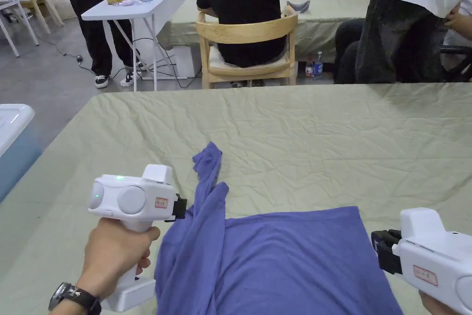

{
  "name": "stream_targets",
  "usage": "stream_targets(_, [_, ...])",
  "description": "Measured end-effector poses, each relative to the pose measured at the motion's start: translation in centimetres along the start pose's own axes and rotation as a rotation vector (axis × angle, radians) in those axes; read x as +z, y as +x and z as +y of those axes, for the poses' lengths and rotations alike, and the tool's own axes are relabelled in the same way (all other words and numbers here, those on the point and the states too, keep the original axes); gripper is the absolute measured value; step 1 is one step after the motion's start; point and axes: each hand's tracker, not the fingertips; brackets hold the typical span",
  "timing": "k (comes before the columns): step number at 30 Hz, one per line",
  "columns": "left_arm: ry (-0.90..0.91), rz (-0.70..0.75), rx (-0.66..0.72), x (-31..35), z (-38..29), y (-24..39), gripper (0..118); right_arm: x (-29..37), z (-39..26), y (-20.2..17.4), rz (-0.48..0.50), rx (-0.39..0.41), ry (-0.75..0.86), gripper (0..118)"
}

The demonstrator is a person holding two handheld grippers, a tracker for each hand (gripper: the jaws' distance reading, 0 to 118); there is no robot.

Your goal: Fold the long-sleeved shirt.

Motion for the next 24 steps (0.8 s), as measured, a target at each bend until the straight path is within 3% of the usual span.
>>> stream_targets(2, [0.0, -0.001, 0.013, -3.2, 2.4, -0.3, 55, -1.9, 0.5, 0.3, 0.007, 0.002, -0.024, 1])
stream_targets(3, [-0.016, -0.003, 0.019, -4.8, 3.4, -0.5, 68, -2.8, 0.7, 0.5, 0.007, 0.004, -0.032, 1])
stream_targets(13, [-0.117, 0.024, 0.009, -21.2, 11.6, -1.3, 65, -11.2, -0.2, 3.2, -0.004, -0.016, -0.149, 1])
stream_targets(24, [-0.181, 0.071, 0.069, -32.6, 12.2, -2.9, 61, -14.6, -2.5, 5.0, -0.04, 0.005, -0.253, 1])
